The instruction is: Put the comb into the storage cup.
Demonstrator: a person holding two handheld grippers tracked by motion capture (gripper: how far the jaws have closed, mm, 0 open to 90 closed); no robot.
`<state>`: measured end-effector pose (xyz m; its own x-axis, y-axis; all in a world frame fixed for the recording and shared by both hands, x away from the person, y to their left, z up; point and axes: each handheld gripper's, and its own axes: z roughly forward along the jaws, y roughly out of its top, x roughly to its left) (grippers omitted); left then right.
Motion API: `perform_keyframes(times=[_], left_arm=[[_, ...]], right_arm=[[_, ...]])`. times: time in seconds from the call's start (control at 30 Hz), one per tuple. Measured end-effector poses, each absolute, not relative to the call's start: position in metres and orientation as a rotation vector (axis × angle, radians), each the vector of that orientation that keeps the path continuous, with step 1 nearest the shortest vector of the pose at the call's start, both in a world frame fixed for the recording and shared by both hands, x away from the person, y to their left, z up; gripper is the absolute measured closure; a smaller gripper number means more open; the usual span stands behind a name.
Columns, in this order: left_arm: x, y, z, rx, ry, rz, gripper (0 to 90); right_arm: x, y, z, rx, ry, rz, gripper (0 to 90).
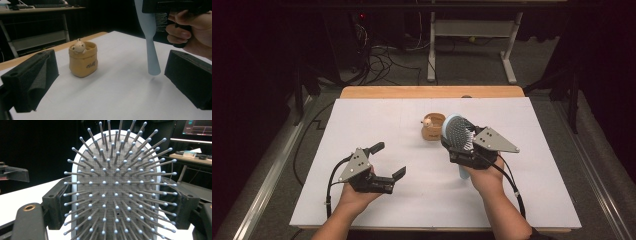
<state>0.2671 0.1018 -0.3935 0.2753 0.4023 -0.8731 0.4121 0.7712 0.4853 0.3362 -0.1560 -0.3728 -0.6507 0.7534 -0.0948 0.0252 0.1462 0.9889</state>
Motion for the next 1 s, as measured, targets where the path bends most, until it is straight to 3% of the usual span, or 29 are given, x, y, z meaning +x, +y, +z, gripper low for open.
perform_keyframes(times=[1.0], left_arm=[[0.270, 0.148, -0.425, 0.718, 1.392, 0.056, 0.1]], right_arm=[[0.377, -0.133, -0.362, 0.785, 1.823, 1.576, 20.7]])
